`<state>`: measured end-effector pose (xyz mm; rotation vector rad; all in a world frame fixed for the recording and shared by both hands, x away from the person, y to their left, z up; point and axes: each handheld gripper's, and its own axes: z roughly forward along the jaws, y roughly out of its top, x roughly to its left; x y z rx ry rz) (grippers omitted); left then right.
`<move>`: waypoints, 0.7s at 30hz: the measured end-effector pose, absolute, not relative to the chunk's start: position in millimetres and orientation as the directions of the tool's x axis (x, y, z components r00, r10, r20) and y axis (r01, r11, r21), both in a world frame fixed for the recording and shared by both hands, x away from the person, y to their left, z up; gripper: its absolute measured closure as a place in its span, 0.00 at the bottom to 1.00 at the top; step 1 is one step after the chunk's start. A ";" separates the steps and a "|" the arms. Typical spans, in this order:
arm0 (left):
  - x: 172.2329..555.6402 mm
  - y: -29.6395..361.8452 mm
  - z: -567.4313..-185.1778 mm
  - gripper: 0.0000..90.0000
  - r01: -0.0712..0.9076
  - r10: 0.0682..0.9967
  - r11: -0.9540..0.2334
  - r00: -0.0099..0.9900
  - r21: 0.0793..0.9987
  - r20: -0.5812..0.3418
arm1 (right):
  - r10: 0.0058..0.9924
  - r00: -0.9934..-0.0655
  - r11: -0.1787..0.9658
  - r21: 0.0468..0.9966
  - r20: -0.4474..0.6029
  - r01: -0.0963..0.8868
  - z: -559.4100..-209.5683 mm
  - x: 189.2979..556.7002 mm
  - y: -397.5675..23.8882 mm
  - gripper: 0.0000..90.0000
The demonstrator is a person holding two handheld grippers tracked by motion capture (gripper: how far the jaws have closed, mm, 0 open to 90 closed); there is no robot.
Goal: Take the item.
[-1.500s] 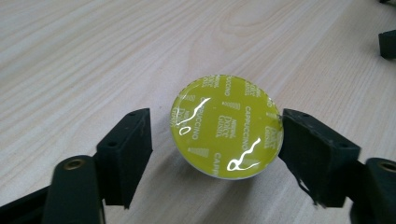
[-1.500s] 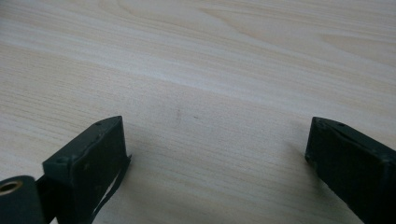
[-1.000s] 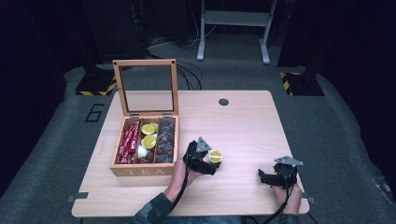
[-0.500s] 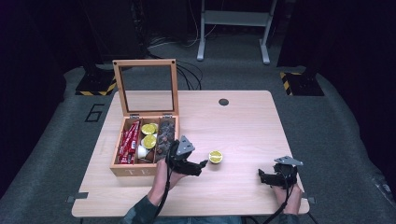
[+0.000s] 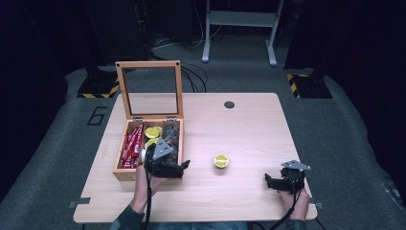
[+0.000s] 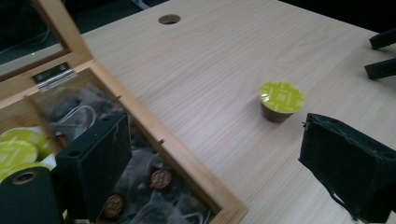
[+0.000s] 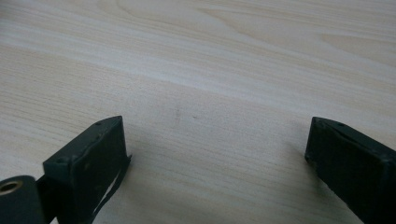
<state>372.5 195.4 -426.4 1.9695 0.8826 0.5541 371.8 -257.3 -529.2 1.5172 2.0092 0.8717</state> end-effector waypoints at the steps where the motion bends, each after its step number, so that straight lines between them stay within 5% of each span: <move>1: 371.4 200.1 -426.0 0.09 0.366 0.765 -0.357 0.642 0.860 0.045 | 0.961 -0.275 0.185 0.727 0.005 0.661 -529.2 371.8 -257.3 0.05; 21: 326.7 290.2 -435.3 0.00 0.350 0.867 -0.276 0.492 0.895 0.075 | 0.962 -0.275 0.185 0.728 0.005 0.660 -529.2 372.1 -257.3 0.05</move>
